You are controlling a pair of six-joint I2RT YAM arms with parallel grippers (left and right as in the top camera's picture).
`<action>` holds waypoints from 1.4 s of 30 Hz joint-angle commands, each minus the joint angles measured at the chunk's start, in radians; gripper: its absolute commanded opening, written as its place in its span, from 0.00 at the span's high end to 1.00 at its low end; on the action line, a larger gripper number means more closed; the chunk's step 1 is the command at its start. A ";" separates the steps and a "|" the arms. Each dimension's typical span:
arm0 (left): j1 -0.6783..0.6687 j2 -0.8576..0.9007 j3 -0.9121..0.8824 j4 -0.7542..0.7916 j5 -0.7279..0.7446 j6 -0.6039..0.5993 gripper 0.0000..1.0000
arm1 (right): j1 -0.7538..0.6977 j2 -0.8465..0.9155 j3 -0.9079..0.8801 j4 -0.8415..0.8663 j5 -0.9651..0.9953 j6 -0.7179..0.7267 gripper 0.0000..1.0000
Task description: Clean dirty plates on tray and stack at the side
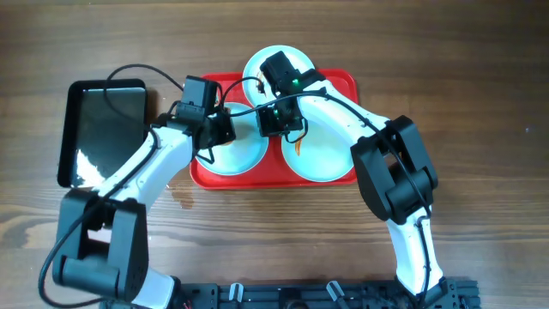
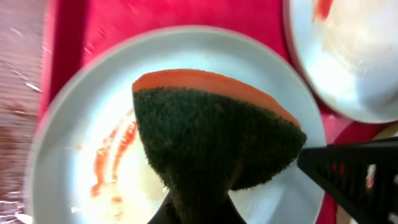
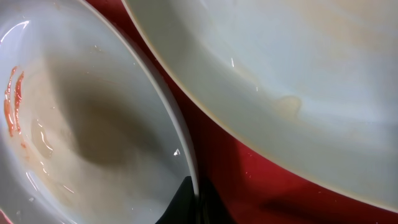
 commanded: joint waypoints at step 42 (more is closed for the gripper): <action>0.022 0.058 0.085 -0.082 -0.097 -0.054 0.43 | 0.011 0.015 -0.012 0.008 -0.035 -0.043 0.96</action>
